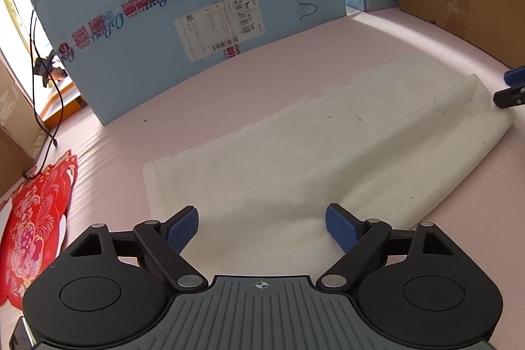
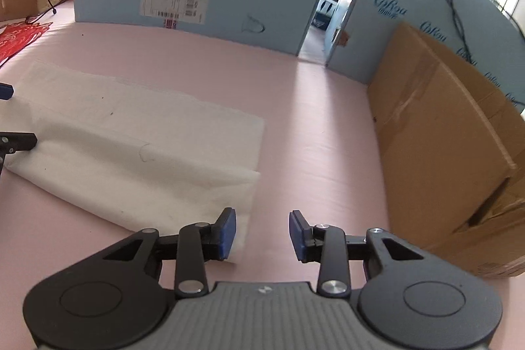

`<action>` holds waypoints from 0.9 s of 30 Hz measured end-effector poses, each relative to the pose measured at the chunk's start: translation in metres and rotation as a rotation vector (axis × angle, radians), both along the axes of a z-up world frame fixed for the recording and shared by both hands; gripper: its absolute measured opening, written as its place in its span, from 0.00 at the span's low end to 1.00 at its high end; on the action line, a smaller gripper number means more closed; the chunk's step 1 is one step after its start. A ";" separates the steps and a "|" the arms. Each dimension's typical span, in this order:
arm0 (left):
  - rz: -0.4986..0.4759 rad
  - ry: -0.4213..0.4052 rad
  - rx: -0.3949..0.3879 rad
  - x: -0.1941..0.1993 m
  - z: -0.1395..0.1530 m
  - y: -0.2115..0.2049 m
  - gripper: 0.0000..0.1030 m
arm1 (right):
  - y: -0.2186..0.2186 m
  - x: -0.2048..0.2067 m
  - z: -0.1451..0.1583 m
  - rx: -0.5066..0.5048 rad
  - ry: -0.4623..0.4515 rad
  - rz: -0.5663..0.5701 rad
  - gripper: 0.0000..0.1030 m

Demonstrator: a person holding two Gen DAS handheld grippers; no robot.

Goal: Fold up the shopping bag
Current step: 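Move both open grippers toward the ends of the folded bag, then grasp one bag end with the right gripper while the left gripper grasps the other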

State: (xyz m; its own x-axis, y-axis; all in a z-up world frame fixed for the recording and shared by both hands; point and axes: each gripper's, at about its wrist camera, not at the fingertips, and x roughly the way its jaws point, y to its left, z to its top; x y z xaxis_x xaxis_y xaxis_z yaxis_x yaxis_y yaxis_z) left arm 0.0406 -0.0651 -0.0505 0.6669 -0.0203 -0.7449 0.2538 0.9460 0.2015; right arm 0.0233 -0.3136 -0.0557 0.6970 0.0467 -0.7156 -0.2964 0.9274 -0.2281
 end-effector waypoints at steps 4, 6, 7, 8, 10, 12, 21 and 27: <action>0.032 0.013 -0.046 0.002 0.005 0.007 0.84 | 0.012 -0.029 0.006 -0.104 -0.083 0.195 0.57; 0.033 -0.021 -0.040 -0.002 0.009 0.008 0.84 | 0.025 -0.036 -0.001 -0.179 -0.095 0.295 0.59; 0.033 -0.030 -0.036 -0.003 0.009 0.008 0.84 | 0.033 -0.038 -0.005 -0.213 -0.099 0.341 0.59; 0.034 -0.037 -0.032 -0.003 0.010 0.008 0.84 | 0.040 -0.041 -0.010 -0.246 -0.101 0.388 0.59; 0.045 -0.026 -0.025 0.000 0.007 0.011 0.84 | 0.057 -0.045 -0.022 -0.294 -0.095 0.478 0.58; 0.053 0.003 -0.021 0.005 0.002 0.014 0.84 | 0.070 -0.047 -0.032 -0.337 -0.096 0.556 0.57; 0.066 0.053 -0.107 0.012 -0.001 0.029 0.85 | 0.127 -0.052 -0.054 -0.568 -0.270 0.871 0.50; -0.006 -0.002 -0.090 -0.001 0.012 0.032 0.85 | 0.136 -0.048 -0.048 -0.538 -0.202 0.978 0.19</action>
